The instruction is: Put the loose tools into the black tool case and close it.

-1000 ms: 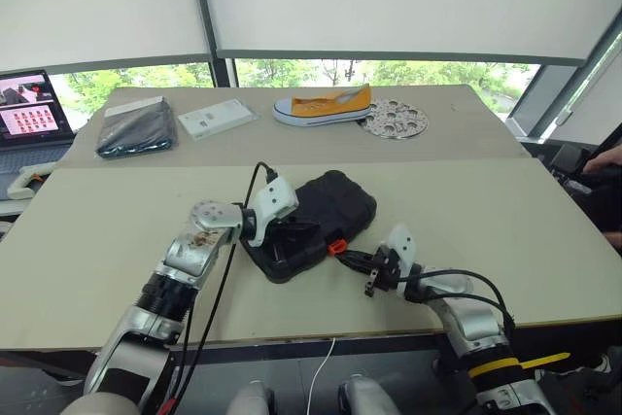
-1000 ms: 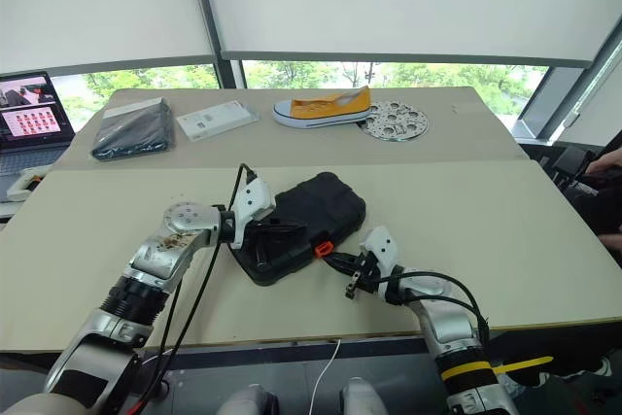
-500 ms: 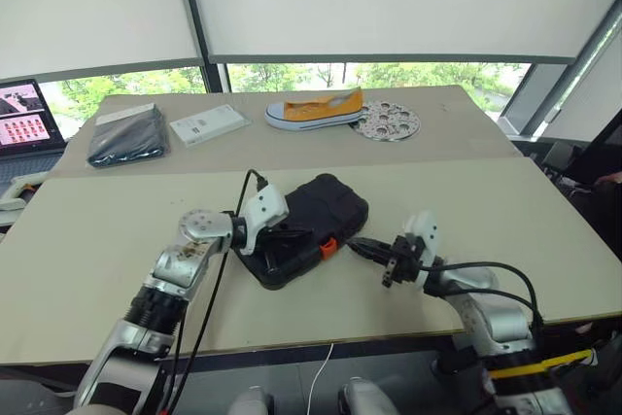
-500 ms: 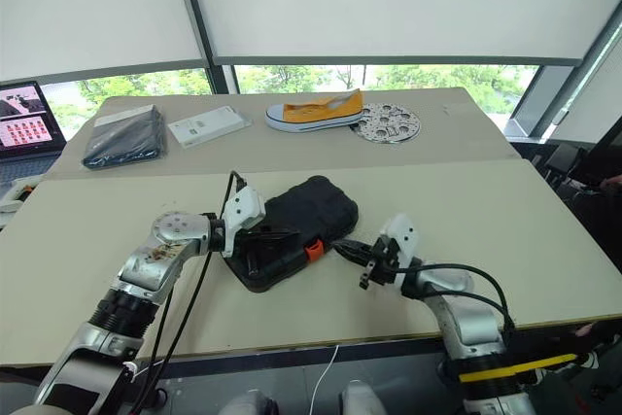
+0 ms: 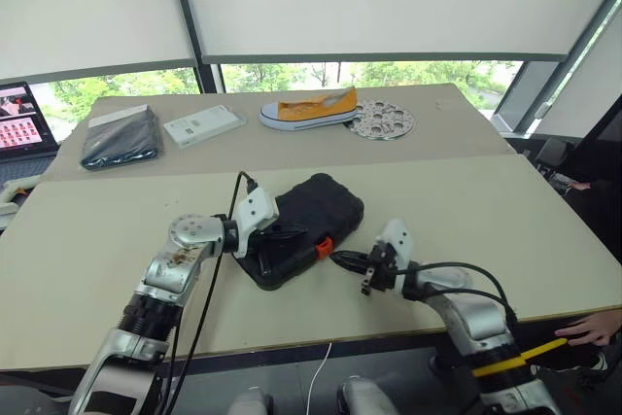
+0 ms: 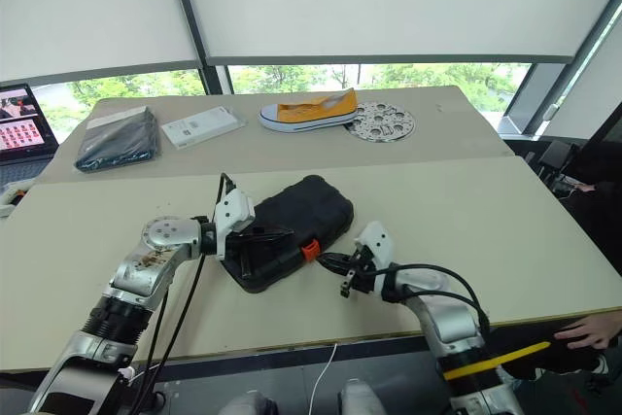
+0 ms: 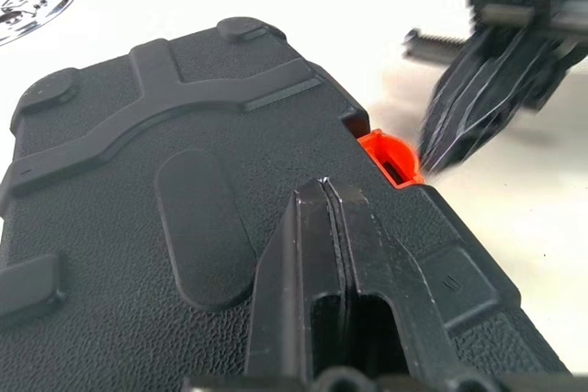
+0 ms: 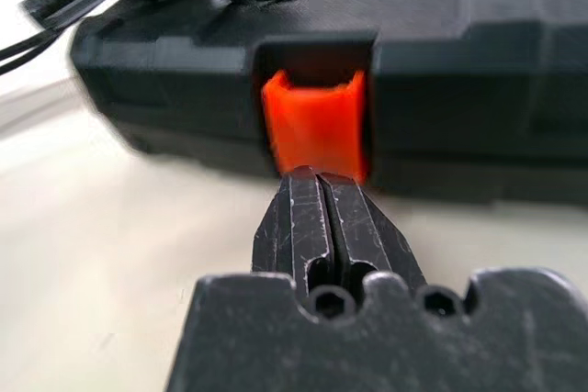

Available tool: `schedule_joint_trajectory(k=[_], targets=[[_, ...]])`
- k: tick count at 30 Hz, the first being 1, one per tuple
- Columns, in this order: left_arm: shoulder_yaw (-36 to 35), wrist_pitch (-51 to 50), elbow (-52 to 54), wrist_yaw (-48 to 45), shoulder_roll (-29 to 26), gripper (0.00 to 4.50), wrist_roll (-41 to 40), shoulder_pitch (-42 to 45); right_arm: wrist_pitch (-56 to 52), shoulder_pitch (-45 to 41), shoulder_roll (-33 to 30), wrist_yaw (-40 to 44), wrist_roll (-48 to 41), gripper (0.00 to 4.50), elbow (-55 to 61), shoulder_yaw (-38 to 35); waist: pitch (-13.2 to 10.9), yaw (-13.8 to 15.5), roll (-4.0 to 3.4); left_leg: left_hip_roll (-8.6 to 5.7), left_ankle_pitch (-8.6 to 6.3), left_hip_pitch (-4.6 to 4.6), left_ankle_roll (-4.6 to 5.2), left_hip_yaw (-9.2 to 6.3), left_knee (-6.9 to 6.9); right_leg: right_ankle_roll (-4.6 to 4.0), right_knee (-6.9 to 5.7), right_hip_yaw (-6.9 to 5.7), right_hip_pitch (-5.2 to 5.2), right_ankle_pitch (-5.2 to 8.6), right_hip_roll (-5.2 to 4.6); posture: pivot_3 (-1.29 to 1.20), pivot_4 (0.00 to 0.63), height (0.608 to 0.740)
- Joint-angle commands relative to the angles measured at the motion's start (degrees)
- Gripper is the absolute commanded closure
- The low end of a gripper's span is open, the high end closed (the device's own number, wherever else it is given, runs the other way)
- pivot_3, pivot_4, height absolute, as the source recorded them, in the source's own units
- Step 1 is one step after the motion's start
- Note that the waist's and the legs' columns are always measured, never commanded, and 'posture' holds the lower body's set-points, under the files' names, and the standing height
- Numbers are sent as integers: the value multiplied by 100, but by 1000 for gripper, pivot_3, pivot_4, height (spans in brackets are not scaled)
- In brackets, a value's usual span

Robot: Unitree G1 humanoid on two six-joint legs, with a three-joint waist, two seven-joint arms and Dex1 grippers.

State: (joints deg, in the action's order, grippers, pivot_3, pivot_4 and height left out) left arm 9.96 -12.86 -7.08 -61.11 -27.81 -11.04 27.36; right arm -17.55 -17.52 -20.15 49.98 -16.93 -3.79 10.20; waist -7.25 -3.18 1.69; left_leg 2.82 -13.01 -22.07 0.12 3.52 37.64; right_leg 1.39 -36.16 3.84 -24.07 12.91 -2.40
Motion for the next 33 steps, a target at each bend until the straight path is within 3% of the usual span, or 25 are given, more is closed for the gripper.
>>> schedule_joint_trajectory(k=[1,7,9,10,11,12,15,21,23,27,33], targets=[[141,-297,-266,46,35,4477,22,-335,287,-275,140,-1,23,4500,-179,-61,0,-15,1,0,0,0,0,0,0,0,-1,0,0,0,0,0,150,740],[-349,-99,13,-3,-18,4477,-398,-583,258,-20,-271,345,-14,4500,136,-148,-3,-45,-2,1,0,-1,0,-1,0,0,-6,1,-5,-2,0,0,150,740],[-906,464,101,199,170,3974,-744,-605,201,197,-478,607,-372,4500,528,-387,-5,-34,-3,1,-2,-5,-1,-1,-4,1,1,1,-6,0,-1,0,150,740],[-1227,583,257,133,95,3823,-993,-681,257,356,-660,707,-510,4212,787,-595,-15,-27,4,0,-3,-12,-1,-1,-7,2,4,1,-11,1,-3,0,150,740],[-1522,725,436,-27,-124,3319,-1148,-825,425,549,-913,886,-590,3884,1057,-820,-24,-25,10,1,-4,-20,-1,0,-8,2,5,1,-18,1,-3,0,150,740],[-1750,762,604,-155,-381,3184,-1224,-983,602,726,-1136,1010,-629,3805,1264,-1037,-39,-26,16,2,-4,-25,-1,-1,-8,2,4,0,-24,1,-3,0,150,740],[-2387,930,816,-139,-922,2106,-1317,-1414,1372,1150,-1554,1152,-554,2734,1547,-1595,-85,-29,31,1,-4,-35,-2,0,-23,1,13,1,-37,2,-4,0,150,740],[-3413,1700,328,-80,-1608,20,-859,-2887,3317,1476,-2141,1505,-13,617,623,-2182,-98,48,47,1,-7,-22,-8,16,-35,3,30,0,-31,7,-18,0,150,740],[-3609,2010,18,94,-1685,0,-608,-3358,3742,1351,-2235,1654,-18,32,93,-2229,-102,76,53,0,-9,-22,-11,22,-37,0,33,1,-31,13,-23,0,150,740],[-3715,2235,8,234,-1687,0,-479,-3914,4090,904,-2318,1842,-146,32,-817,-2285,-128,123,85,9,-9,-23,-11,24,-37,-36,31,-1,-35,32,-26,0,150,740],[-3610,2328,438,661,-1552,0,-435,-3992,4606,399,-2340,1954,23,32,-1678,-2126,-131,252,84,8,-9,-24,-12,31,-38,-38,30,-7,-36,31,-49,0,150,740]])
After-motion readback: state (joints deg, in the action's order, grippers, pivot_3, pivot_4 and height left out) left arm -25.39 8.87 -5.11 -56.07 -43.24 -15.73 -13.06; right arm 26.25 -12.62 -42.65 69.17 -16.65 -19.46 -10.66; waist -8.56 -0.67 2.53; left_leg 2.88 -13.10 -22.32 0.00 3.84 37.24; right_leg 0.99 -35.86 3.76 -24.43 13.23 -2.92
